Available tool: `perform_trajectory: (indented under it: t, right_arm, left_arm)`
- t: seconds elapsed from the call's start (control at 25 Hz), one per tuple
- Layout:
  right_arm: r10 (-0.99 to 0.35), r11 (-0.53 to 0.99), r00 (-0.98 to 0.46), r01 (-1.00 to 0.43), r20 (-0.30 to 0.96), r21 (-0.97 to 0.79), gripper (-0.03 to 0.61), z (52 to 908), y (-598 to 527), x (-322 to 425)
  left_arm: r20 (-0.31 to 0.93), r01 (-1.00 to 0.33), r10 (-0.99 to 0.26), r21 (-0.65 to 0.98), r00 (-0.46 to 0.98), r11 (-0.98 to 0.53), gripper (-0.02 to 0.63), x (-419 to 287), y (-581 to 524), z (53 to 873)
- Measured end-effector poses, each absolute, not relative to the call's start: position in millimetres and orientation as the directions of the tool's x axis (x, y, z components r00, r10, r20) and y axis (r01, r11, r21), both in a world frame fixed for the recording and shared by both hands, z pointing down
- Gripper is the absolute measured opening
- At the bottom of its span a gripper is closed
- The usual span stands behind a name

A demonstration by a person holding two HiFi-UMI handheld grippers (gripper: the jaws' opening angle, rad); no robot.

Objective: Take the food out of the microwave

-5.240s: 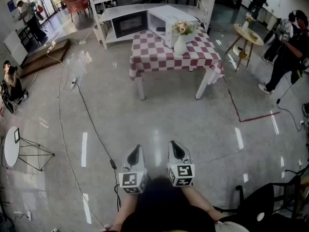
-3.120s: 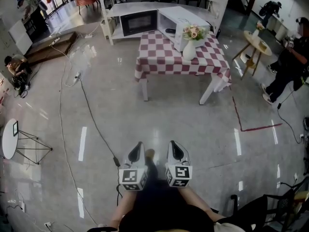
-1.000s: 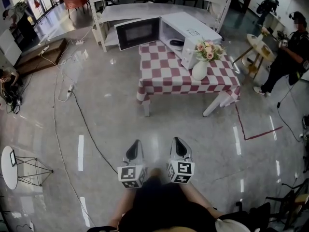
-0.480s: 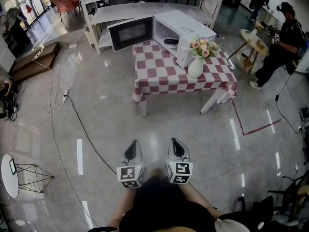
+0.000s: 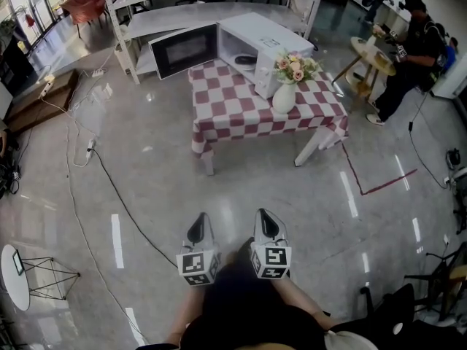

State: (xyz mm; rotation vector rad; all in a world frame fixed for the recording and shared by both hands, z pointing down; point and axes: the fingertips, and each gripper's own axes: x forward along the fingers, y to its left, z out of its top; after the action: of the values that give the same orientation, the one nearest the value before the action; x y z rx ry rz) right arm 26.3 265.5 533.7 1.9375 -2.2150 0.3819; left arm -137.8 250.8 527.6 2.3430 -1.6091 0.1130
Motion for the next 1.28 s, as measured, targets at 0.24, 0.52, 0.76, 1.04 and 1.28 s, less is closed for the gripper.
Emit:
perform_trajectory:
  t: [0.24, 0.52, 0.76, 1.04, 1.28]
  right_arm:
    - [-0.947, 0.107, -0.127, -0.991, 0.296, -0.083, 0.0, 532, 270, 31]
    - [-0.942, 0.1, -0.124, -0.991, 0.311, -0.09, 0.0, 536, 266, 28]
    - [-0.937, 0.088, -0.119, -0.99, 0.328, -0.107, 0.0, 539, 254, 29]
    - [-0.93, 0.106, -0.142, -0.987, 0.34, -0.125, 0.0, 540, 234, 25]
    - [-0.922, 0.14, -0.184, -0.979, 0.339, -0.151, 0.0, 541, 209, 18]
  left_arm:
    - [0.242, -0.923, -0.897, 0.21, 0.369, -0.322, 0.009, -138, 252, 532]
    - [0.248, -0.922, -0.894, 0.213, 0.372, -0.324, 0.009, -139, 247, 535]
    - [0.258, -0.924, -0.894, 0.211, 0.367, -0.319, 0.009, -142, 237, 536]
    - [0.255, -0.929, -0.901, 0.212, 0.351, -0.302, 0.009, -147, 222, 536]
    - [0.258, -0.941, -0.91, 0.195, 0.323, -0.279, 0.009, -150, 206, 532]
